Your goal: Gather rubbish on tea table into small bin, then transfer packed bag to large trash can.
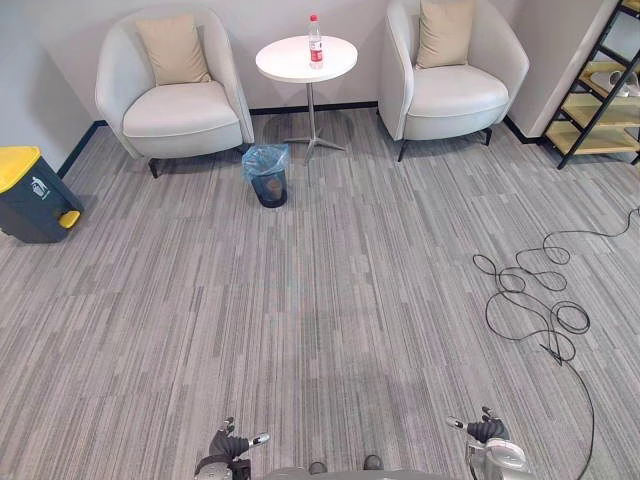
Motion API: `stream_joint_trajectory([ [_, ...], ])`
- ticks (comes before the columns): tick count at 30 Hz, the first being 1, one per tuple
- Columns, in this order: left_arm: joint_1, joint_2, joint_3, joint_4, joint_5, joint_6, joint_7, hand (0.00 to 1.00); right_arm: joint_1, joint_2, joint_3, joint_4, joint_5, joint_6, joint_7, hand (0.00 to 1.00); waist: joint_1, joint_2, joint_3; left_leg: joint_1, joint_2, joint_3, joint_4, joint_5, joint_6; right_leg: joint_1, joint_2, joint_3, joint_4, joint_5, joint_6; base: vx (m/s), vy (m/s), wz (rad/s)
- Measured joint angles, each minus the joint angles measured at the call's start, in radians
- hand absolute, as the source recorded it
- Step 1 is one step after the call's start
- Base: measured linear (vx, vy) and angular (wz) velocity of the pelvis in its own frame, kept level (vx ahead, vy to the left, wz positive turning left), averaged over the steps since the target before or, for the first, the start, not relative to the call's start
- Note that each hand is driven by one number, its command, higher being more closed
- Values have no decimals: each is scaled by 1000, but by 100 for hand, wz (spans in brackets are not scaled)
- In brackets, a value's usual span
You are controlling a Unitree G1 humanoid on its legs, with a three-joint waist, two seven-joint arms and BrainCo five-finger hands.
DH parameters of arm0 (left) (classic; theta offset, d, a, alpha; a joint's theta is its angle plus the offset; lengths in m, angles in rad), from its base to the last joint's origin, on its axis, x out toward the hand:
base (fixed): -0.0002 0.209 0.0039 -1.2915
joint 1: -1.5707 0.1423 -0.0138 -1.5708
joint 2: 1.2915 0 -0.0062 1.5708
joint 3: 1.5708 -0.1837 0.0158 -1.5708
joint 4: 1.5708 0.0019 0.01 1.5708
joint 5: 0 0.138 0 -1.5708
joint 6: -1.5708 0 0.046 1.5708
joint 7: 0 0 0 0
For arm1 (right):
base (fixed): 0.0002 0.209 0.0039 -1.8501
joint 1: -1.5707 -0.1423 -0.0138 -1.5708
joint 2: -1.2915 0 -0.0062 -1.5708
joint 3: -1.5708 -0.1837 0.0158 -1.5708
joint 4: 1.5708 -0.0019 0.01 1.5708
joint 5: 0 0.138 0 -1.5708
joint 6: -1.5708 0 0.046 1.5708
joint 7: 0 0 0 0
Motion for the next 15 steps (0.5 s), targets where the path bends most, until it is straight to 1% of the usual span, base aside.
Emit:
stream_joint_trajectory([
  [5, -1, 0, -1, 16, 0, 0, 0, 0, 0, 1, 11, 1, 10, 0, 0, 0, 0, -10, 6, 0, 1, -5, -2, 3, -5, 0, 0, -8, 0, 0, 0, -2, -1, 2],
  [15, 0, 0, -2, 16, 0, 0, -2, 0, 1, 8, 46, 1, 28, 0, 5, 0, 0, -11, 6, 4, 0, -7, -9, 5, -5, 3, 0, -13, -3, 0, 0, 0, 0, 0],
])
